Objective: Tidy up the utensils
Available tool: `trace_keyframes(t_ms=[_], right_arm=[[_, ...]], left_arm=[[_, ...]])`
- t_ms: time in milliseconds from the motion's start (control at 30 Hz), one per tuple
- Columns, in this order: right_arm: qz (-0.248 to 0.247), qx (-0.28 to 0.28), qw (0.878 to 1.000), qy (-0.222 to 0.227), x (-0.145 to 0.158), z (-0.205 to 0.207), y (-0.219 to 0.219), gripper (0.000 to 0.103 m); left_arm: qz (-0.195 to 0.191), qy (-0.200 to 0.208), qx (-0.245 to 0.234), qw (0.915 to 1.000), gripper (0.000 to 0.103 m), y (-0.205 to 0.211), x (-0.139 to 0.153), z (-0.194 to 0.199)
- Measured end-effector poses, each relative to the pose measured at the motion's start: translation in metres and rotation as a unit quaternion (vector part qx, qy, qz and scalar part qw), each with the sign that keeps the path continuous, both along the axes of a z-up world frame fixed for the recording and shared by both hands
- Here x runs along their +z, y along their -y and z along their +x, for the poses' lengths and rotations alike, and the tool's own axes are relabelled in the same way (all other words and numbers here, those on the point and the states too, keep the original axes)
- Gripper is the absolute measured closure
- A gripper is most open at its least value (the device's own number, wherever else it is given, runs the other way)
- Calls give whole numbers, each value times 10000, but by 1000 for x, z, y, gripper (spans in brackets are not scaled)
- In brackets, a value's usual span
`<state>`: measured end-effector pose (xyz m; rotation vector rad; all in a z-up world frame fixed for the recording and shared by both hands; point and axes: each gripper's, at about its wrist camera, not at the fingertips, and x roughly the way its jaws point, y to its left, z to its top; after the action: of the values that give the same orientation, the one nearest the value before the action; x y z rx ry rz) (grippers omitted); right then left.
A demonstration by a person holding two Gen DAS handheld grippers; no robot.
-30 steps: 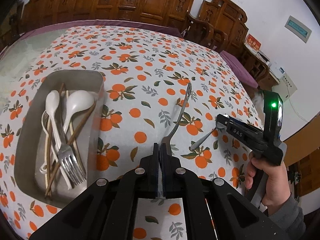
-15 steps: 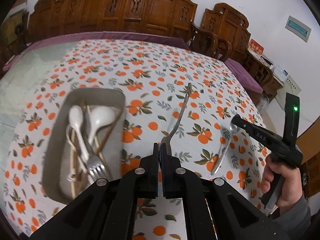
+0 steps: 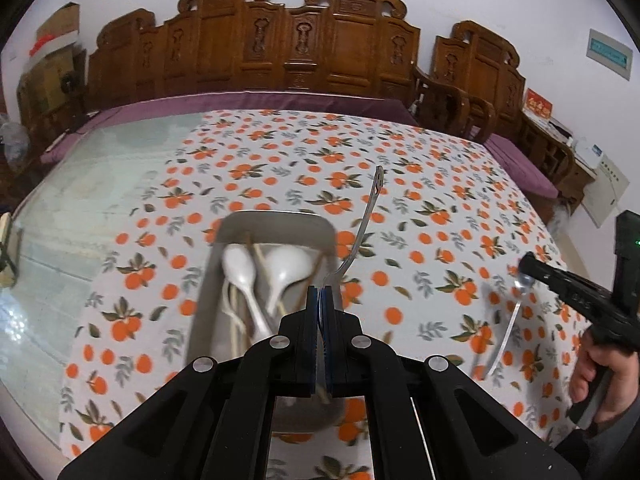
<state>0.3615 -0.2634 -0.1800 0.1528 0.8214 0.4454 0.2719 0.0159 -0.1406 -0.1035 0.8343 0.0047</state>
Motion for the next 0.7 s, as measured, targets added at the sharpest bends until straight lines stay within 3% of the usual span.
trace_keyframes(t_ms=[700], right_arm=[[-54,505,9981,351,34,-20,-55,100]], left_arm=[[213,-422,225,9986,101,-50,-61,-1]])
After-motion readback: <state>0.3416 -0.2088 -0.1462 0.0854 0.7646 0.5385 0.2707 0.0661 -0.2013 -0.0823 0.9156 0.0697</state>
